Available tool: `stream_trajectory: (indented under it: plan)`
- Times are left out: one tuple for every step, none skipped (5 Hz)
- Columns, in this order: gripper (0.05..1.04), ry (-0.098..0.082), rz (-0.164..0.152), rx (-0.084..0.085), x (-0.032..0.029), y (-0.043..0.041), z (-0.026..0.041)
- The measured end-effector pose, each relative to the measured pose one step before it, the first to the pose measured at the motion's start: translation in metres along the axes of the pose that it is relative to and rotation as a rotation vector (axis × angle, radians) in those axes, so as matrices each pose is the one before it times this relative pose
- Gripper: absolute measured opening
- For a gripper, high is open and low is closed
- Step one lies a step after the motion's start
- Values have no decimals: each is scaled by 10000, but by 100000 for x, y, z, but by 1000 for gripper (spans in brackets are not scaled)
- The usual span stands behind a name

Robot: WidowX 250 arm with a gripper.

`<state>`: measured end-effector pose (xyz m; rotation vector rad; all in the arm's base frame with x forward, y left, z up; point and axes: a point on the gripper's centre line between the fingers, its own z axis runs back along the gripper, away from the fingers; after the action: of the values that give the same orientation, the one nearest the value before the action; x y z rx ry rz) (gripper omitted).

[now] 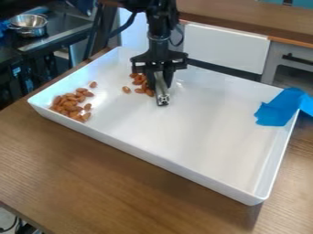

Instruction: Sweep into pile

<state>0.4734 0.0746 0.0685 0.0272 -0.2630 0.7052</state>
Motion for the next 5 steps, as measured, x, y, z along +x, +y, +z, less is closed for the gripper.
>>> stream_trajectory:
  plan:
    - [370,259,479,229,708,-120,34]
    - [370,88,816,259,900,523,-12]
    - [370,42,698,168,1150,1290,9]
    - [370,-30,389,14,552,692,-197]
    - [370,-191,532,207,-357,1219,16]
